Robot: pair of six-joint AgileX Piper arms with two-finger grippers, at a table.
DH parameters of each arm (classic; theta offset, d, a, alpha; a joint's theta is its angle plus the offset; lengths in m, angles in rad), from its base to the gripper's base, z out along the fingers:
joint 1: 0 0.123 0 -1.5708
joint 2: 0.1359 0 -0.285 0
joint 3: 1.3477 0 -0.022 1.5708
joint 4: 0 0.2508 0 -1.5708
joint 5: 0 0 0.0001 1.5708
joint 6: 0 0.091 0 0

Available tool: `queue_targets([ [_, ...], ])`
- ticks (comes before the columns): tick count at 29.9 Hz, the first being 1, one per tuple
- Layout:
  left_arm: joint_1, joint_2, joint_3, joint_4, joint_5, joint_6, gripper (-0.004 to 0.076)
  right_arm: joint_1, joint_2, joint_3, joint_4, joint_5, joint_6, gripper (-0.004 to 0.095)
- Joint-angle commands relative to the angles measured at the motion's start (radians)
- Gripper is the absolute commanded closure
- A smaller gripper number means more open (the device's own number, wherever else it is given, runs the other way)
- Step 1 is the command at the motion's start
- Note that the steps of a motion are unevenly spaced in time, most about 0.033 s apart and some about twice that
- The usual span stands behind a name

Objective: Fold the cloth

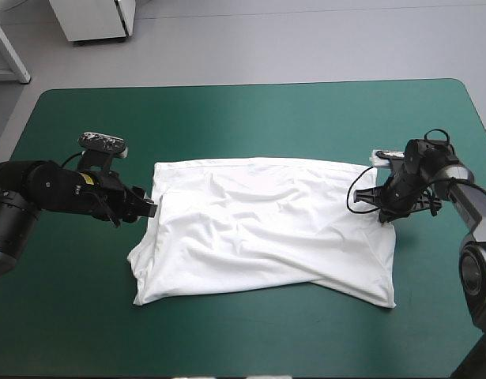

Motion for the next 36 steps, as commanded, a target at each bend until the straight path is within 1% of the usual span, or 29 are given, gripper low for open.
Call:
queue_targets([
  [1,-0.005,-0.02,-0.033,-0.021,-0.038,-0.01,0.0294,-0.006,-0.073,-0.049,-0.015,0.026,-0.003,0.0923],
  [5,-0.005,-0.02,-0.033,-0.023,-0.04,-0.01,0.0294,-0.006,-0.117,-0.093,-0.001,0.039,-0.003,0.0923],
  [8,-0.005,-0.02,-0.033,-0.023,-0.049,-0.01,0.0294,-0.006,-0.13,-0.128,0.043,0.071,-0.011,0.0923],
  [12,-0.005,-0.02,-0.033,-0.023,-0.061,-0.01,0.0294,-0.004,-0.132,-0.14,0.18,0.13,-0.066,0.0923],
  [14,-0.005,-0.02,-0.033,-0.023,-0.067,-0.01,0.0294,0.007,-0.132,-0.14,0.211,0.142,-0.089,0.0923],
  [20,-0.005,-0.02,-0.033,-0.023,-0.076,-0.01,0.0294,0.078,-0.124,-0.14,0.219,0.123,-0.094,0.0923],
  [24,-0.005,-0.02,-0.033,-0.025,-0.076,-0.01,0.0294,0.116,-0.078,-0.14,0.22,0.119,-0.084,0.0923],
  [30,-0.005,-0.02,-0.033,-0.027,-0.076,-0.01,0.0294,0.123,0.006,-0.14,0.214,0.111,-0.083,0.0923],
  [36,-0.005,-0.02,-0.033,-0.027,-0.074,-0.01,0.0294,0.123,0.049,-0.14,0.202,0.11,-0.086,0.0923],
])
